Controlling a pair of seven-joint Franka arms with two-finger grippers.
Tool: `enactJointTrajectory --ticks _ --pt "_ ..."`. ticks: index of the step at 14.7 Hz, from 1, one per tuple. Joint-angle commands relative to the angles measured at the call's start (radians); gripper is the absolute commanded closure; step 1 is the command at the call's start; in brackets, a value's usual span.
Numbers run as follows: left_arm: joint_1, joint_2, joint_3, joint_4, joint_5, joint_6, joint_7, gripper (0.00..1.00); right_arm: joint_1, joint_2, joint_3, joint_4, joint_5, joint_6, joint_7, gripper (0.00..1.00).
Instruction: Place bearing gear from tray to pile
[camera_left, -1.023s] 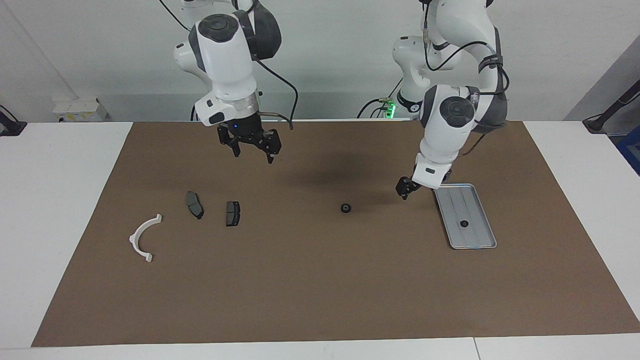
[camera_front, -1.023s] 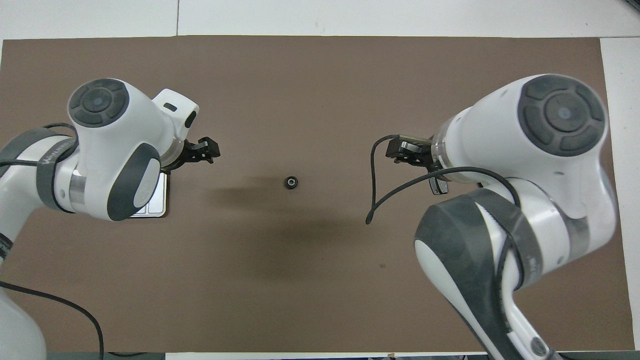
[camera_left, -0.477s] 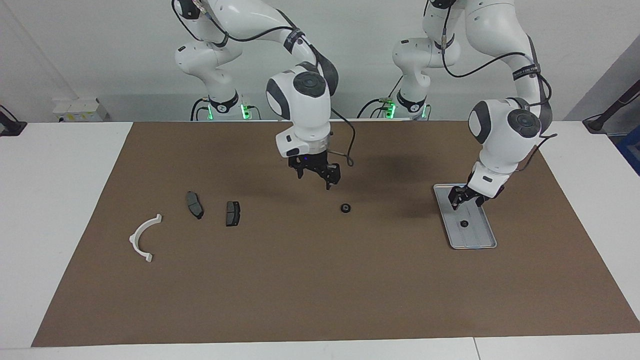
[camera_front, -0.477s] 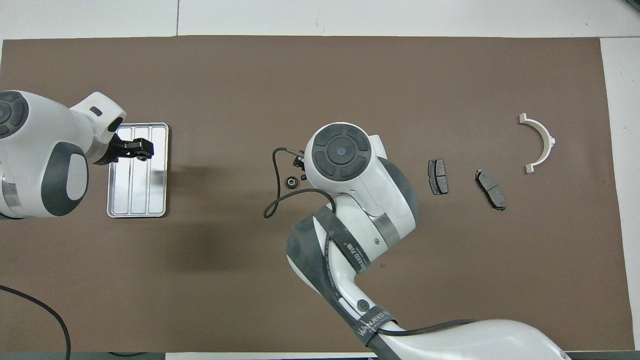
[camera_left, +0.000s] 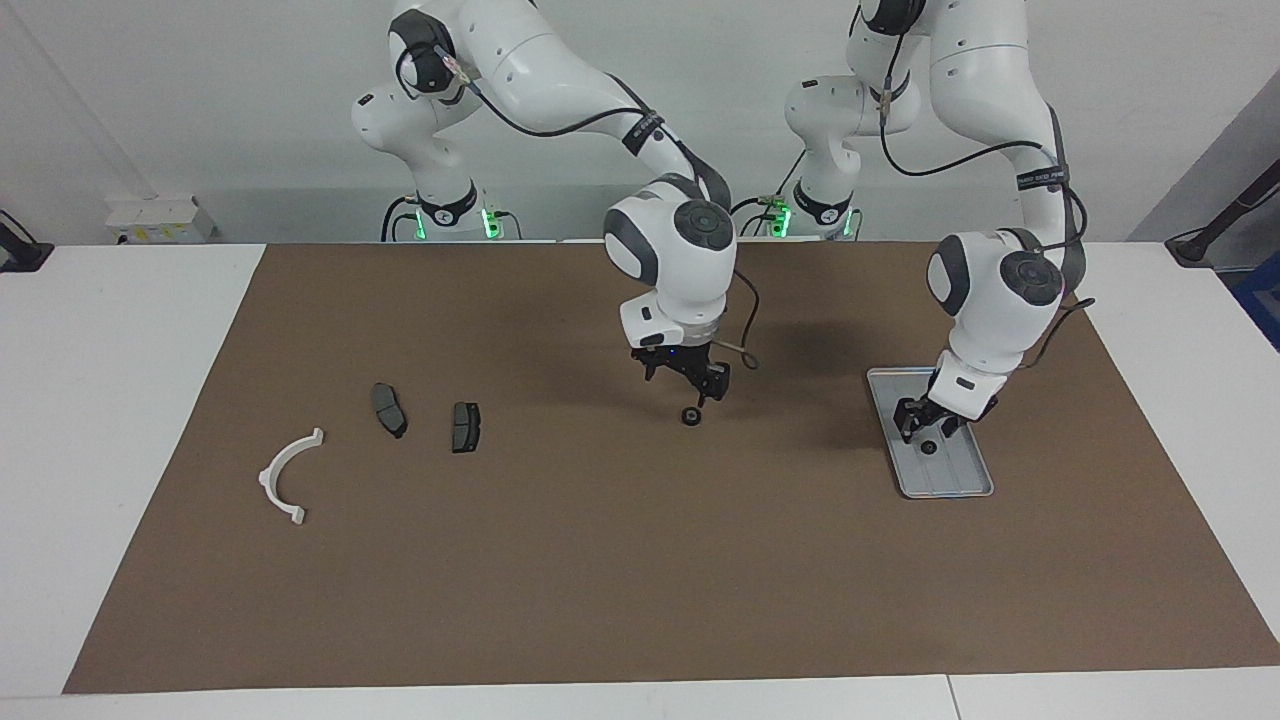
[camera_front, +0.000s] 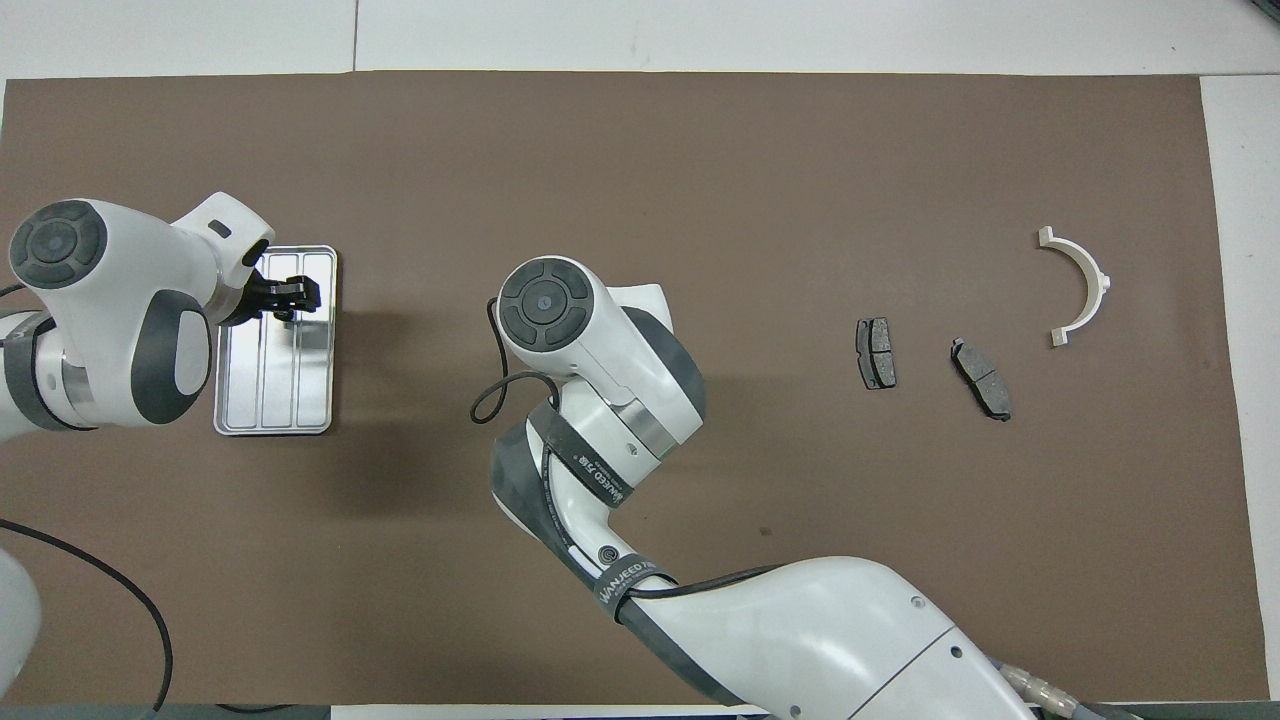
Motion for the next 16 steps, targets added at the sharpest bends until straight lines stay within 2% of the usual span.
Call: enactJointTrajectory --ticks 1,7,16 --pt "0.036 0.003 -0.010 -0.002 0.004 0.021 0.014 0.38 0.005 0.033 -0.002 0.058 -0.006 -0.027 0.036 0.00" --pt "0.036 0.029 -0.010 -0.003 0.004 0.052 0.009 0.45 0.013 0.064 0.000 0.057 0.017 -0.005 0.045 0.00" --pt "0.033 0.041 -0.010 -0.005 0.004 0.059 0.009 0.47 0.014 0.070 0.012 0.035 0.055 0.041 0.043 0.00"
